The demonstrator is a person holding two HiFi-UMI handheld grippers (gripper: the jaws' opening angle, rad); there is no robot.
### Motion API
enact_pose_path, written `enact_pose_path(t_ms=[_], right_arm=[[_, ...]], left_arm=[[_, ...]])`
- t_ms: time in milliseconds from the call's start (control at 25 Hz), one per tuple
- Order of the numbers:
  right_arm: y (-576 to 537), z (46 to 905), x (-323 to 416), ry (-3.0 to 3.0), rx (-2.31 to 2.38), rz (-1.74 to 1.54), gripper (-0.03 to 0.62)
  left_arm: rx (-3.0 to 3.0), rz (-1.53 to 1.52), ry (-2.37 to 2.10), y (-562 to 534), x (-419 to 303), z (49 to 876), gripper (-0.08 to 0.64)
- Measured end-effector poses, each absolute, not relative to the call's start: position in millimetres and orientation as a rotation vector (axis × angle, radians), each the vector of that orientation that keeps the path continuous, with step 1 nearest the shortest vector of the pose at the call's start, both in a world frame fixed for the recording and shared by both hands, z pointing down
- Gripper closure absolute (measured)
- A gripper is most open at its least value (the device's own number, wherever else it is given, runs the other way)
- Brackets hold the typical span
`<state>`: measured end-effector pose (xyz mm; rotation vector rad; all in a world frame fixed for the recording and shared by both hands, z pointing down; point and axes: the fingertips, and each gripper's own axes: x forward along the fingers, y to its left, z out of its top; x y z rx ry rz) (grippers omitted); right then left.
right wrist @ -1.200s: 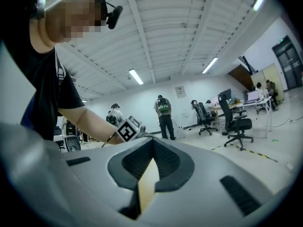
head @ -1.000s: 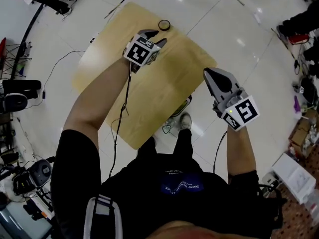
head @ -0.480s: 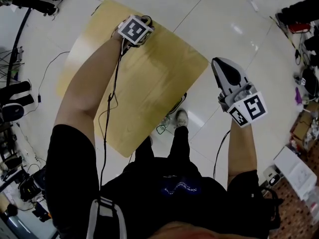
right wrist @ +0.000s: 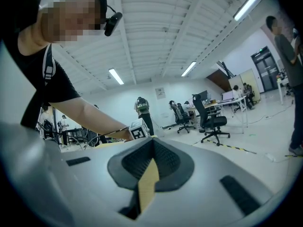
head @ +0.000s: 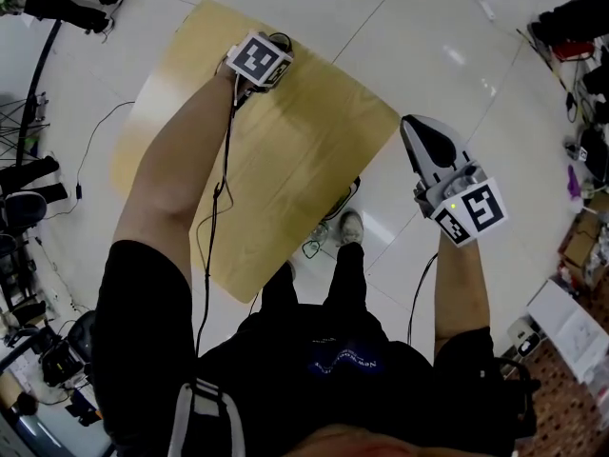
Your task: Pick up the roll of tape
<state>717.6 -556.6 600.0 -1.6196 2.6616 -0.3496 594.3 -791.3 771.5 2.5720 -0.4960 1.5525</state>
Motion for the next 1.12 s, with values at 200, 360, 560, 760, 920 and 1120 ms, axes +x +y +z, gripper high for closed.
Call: enact_pose_path(t_ms=[200, 360, 560, 760, 920, 1120], right_arm=[[-554.4, 580.9, 703.7, 2.676, -1.603, -0.307, 0.606], [-547.2, 561.8, 684.4, 2.725, -1.583, -0.275, 0.606], [-541.3, 518.2, 642.4, 2.783, -1.534, -0.246, 0.606], [-540.4, 467.7, 570.9, 2.839, -1.458, -0.212, 0.606], [-542.4, 420.5, 514.6, 2.890, -1.384, -0.118, 0.606], [-524.5, 375.5, 458.4, 2.938, -1.301, -0.081, 0.606]], left_arm=[[2.626, 1.421, -0.500, -779.5, 596.3, 748.2, 0.502], [2.723, 1.279, -0.450, -755.2, 595.8, 702.3, 0.502], [2.798, 1.089, -0.415, -723.0, 570.9, 625.8, 0.502], [2.851, 0.861, -0.439, -684.9, 505.0, 546.1, 0.502], [2.906, 0.725, -0.469, -641.3, 443.1, 484.8, 0.502], [2.960, 0.522, -0.558, -567.2, 367.8, 422.7, 0.502]])
